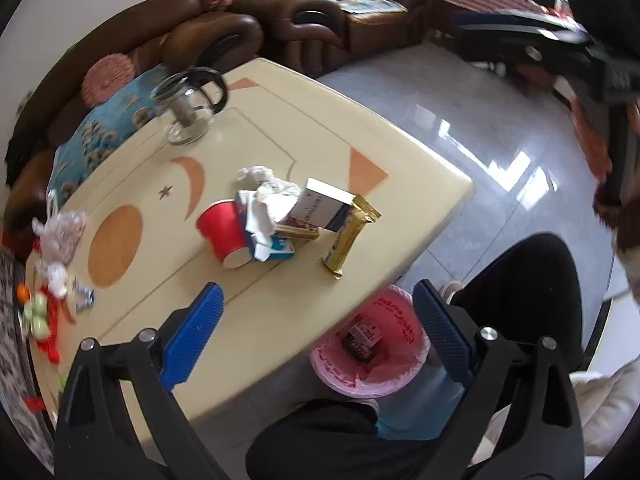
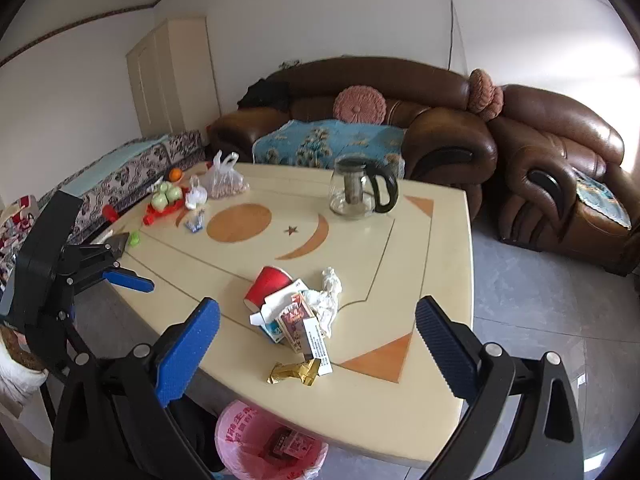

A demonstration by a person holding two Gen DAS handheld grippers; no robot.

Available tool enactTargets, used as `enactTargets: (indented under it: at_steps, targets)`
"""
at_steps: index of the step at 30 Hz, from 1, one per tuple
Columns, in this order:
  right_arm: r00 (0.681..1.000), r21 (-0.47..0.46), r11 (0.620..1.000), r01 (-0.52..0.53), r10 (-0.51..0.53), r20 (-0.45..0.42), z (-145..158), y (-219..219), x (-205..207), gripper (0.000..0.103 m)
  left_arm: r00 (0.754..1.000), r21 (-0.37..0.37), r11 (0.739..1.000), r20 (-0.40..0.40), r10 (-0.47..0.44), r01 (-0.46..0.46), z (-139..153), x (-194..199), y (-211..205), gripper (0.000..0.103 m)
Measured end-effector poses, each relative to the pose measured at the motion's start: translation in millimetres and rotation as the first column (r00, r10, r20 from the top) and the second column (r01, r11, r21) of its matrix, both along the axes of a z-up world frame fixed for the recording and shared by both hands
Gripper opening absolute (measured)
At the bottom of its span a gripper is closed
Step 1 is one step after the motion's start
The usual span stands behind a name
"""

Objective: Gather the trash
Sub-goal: 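Move both tools back over the table toward the remaining items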

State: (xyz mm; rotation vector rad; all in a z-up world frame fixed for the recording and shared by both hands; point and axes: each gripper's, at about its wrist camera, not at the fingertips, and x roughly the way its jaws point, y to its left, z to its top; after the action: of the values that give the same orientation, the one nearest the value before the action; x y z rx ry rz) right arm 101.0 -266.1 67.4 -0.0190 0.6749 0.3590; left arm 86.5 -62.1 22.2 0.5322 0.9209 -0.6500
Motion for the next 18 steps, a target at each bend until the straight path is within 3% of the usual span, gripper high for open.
enactTargets:
  at_steps: [3, 12, 18]
  targets:
    - [0.999, -0.007, 1.000, -0.016, 0.016, -0.038, -15, 1, 15, 0.096, 0.999, 0.040, 0.998, 0.008, -0.045, 0.044, -16, 4, -13, 0.093]
    - [0.988, -0.007, 0.999, -0.044, 0.043, -0.148, -57, 1, 52, 0.096, 0.984, 0.052, 0.986, -0.089, -0.153, 0.158, -60, 20, -38, 0.093]
    - [0.971, -0.013, 0.996, -0.086, 0.081, -0.223, -88, 10, 76, 0.096, 0.969, 0.011, 0.980, -0.154, -0.193, 0.197, -81, 35, -45, 0.093]
